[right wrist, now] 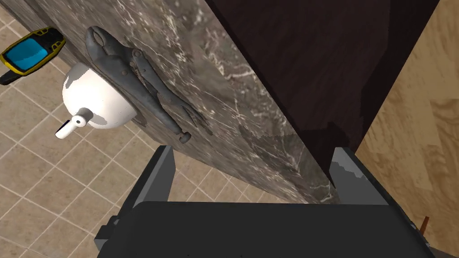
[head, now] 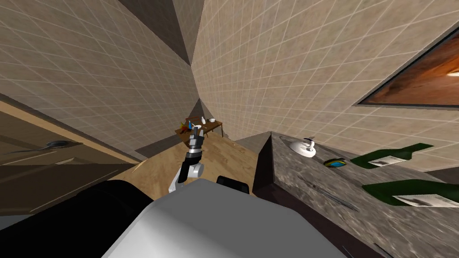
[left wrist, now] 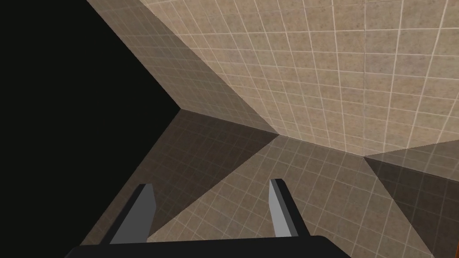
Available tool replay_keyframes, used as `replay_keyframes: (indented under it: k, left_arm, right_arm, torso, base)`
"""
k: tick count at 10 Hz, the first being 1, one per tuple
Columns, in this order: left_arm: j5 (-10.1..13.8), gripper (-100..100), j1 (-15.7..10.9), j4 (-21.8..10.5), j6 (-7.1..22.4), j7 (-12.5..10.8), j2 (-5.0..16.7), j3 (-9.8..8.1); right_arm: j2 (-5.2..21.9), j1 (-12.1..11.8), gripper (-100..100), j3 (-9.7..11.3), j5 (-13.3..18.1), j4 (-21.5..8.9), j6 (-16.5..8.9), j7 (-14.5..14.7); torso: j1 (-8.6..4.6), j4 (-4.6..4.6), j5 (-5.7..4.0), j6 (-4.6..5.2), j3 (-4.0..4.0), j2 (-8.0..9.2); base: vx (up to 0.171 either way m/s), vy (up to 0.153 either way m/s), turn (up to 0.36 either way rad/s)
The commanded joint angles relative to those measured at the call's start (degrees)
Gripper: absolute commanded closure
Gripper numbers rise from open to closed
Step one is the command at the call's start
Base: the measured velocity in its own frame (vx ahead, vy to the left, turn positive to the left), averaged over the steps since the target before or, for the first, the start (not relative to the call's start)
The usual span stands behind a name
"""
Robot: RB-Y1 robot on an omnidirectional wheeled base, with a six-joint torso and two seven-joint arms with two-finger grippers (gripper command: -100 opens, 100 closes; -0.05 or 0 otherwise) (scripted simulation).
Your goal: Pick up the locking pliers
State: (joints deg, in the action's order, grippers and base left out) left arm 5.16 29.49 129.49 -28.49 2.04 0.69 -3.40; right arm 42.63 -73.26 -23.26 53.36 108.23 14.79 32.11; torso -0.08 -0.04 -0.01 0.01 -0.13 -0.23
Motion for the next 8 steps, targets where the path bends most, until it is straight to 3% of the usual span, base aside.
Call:
replay_keyframes:
  k: [1, 2, 8]
  left_arm:
    - [0.0, 0, 0.0, 0.0, 0.0, 0.0, 0.0, 0.0]
    - [0.0, 0, -0.01, 0.0, 0.0, 0.0, 0.0, 0.0]
    - [0.0, 0, 0.01, 0.0, 0.0, 0.0, 0.01, -0.01]
  right_arm:
    - [1.88, -2.86, -100, -0.8, 2.53, 0.12, -0.95, 0.12]
    - [1.88, -3.42, -100, -0.8, 2.53, 0.12, -0.95, 0.12]
    - [6.39, -12.95, -100, -2.56, 10.05, -0.19, -2.5, 0.71]
  torso:
    - [0.0, 0.0, 0.0, 0.0, 0.0, 0.0]
    - [-0.02, -0.01, 0.0, -0.04, -0.02, -0.03]
    - [-0.17, -0.03, -0.04, 0.01, -0.07, -0.13]
  base:
    - [0.076, -0.028, 0.413]
    - [0.061, -0.041, 0.119]
    - [0.082, -0.07, 0.27]
